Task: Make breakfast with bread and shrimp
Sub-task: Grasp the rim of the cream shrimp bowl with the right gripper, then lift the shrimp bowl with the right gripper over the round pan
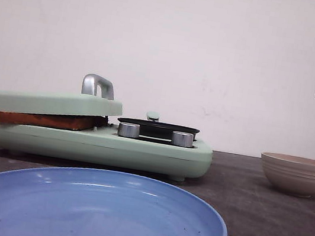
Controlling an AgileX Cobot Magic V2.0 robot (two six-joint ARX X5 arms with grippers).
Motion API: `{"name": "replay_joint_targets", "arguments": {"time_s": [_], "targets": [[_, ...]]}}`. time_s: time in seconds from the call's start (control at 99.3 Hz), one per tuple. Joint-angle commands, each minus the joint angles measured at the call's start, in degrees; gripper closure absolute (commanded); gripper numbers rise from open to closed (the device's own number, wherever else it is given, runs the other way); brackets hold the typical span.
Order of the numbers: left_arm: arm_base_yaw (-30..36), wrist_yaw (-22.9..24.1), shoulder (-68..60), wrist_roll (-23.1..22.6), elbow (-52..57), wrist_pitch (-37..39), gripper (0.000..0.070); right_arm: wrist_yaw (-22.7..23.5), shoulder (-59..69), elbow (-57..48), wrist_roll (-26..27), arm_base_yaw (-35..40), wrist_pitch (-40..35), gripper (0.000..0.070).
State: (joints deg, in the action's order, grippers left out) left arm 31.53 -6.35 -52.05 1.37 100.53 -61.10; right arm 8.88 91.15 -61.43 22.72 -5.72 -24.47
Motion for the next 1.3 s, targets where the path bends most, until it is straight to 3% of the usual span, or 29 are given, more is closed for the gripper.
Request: {"name": "replay_joint_targets", "arguments": {"time_s": [0.0, 0.604, 0.775, 0.836, 1.108, 1.289], "targets": [[0.37, -0.04, -0.63, -0.28, 0.85, 0.70, 0.0700, -0.02, 2.19, -1.11, -0.66, -0.48, 0.48, 0.0469], [0.37, -0.04, -0.87, 0.90, 0.85, -0.31, 0.0700, 5.46, 10.27, -1.16, 2.73, -0.81, 2.73, 0.0509], [0.37, -0.02, -0.87, 1.31, 0.85, -0.74, 0.0700, 7.74, 11.56, -1.16, 2.80, -0.79, 3.37, 0.0667], [0.37, -0.02, -0.85, 1.49, 0.85, -0.74, 0.0700, 9.25, 11.72, -1.16, 2.82, -0.79, 4.52, 0.0698], [0.37, -0.04, -0.85, 2.75, 0.85, -0.94, 0.0700, 14.19, 11.43, -1.16, 3.23, -0.79, 12.98, 0.0697], [0.37, 0.00, -0.46, 2.75, 0.85, -1.07, 0.0700, 14.91, 7.96, -1.31, 2.34, 2.71, 20.50, 0.0697]]}}
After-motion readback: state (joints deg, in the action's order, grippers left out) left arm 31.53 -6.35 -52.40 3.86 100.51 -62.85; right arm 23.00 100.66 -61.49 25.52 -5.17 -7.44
